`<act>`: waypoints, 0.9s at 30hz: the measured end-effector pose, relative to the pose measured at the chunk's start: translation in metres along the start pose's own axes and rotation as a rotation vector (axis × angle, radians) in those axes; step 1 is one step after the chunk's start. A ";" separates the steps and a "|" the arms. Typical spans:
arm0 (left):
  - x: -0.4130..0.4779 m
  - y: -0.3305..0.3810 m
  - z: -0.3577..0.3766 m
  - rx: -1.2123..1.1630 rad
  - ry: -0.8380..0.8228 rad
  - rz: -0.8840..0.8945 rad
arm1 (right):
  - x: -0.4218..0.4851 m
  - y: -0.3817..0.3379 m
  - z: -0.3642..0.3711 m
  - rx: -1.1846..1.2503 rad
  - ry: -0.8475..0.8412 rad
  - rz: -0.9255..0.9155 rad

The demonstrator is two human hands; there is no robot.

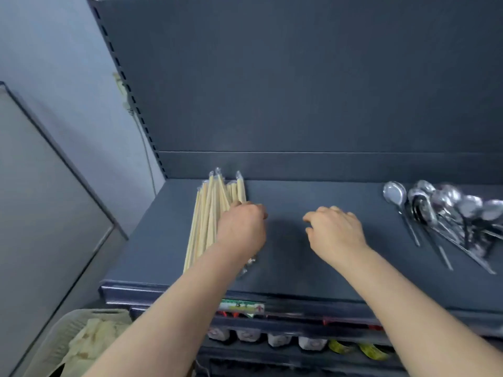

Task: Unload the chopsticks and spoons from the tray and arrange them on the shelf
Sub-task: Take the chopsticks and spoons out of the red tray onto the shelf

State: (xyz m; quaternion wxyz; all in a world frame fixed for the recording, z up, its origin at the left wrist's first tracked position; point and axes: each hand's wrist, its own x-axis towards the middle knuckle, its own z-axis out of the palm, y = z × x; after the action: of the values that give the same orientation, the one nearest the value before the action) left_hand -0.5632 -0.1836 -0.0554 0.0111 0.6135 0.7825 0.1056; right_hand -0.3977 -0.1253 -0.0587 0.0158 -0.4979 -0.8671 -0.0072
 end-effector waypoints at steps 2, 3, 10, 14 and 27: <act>0.001 0.028 0.008 -0.028 -0.023 0.087 | -0.024 0.026 -0.002 -0.006 -0.009 0.085; 0.002 0.045 0.012 -0.041 -0.039 0.123 | -0.036 0.040 -0.004 -0.007 -0.012 0.123; -0.009 0.181 0.022 -0.099 -0.152 0.347 | -0.118 0.144 -0.026 0.038 0.050 0.363; -0.023 0.275 0.024 -0.146 -0.150 0.458 | -0.168 0.222 -0.037 0.045 0.092 0.478; -0.031 0.535 0.045 -0.314 -0.140 0.542 | -0.281 0.461 -0.055 0.026 0.248 0.666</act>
State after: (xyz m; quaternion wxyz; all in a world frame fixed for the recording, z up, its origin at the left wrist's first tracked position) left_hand -0.0366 -0.0862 -0.0068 0.1310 0.7960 0.5623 0.1818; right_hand 0.1429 -0.1376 -0.0151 0.1285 -0.7483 -0.6487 -0.0511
